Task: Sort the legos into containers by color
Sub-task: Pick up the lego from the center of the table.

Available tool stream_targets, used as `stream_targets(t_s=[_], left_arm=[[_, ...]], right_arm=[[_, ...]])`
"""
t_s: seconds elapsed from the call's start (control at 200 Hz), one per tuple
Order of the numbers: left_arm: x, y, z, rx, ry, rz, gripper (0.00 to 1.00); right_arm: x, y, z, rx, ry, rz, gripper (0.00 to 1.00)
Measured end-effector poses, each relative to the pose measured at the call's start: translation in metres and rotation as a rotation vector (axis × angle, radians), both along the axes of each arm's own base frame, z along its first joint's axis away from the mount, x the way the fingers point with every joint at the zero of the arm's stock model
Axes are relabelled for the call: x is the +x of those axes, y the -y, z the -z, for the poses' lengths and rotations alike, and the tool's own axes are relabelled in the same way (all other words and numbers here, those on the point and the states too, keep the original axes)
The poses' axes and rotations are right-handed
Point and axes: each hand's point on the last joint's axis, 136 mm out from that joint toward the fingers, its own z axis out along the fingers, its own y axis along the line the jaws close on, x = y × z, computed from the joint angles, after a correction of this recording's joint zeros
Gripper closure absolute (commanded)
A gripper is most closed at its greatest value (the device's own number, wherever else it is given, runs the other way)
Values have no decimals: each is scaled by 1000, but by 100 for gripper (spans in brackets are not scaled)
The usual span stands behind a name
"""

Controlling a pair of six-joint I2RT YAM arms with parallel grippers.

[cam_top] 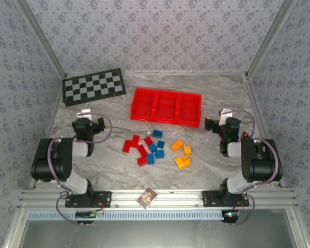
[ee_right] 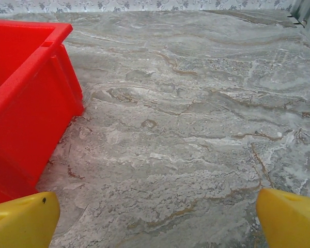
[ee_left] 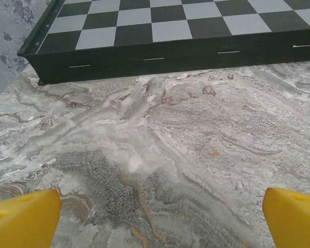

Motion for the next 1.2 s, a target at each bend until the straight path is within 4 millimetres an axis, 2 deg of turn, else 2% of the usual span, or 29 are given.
stream_targets(t_s=[0.51,0.605,0.65,0.68,0.76,0.87,0.965,1.02,1.075,1.129,1.199], left_arm=[[0,2,0,-2,0,9,0],[-5,6,-6,43,-21,-7,0],[-7,14,-19,59,-22,-2,0],[-7,19,-35,64,-8,2,0],[-5,27,-93,26,92,-10,0],[-13,23,-174,-65,209,-58,0],[-32,24,-215,-127,210,-58,0],[-46,28,-222,-154,171,-31,0],[-62,35,-221,-179,111,5,0],[-79,43,-210,-201,31,50,0],[-106,56,-190,-237,-86,117,0]], right_arm=[[0,2,0,-5,-1,13,0],[-5,6,-5,-25,10,59,0],[-14,8,-14,-31,14,90,0],[-20,10,-24,-24,21,114,0],[-36,19,-74,52,91,202,0],[-62,39,-142,214,179,318,0],[-83,35,-176,350,167,315,0],[-88,20,-182,423,107,264,2],[-90,1,-174,490,-8,204,6],[-92,-21,-157,547,-155,148,10],[-104,-59,-124,576,-376,61,10]])
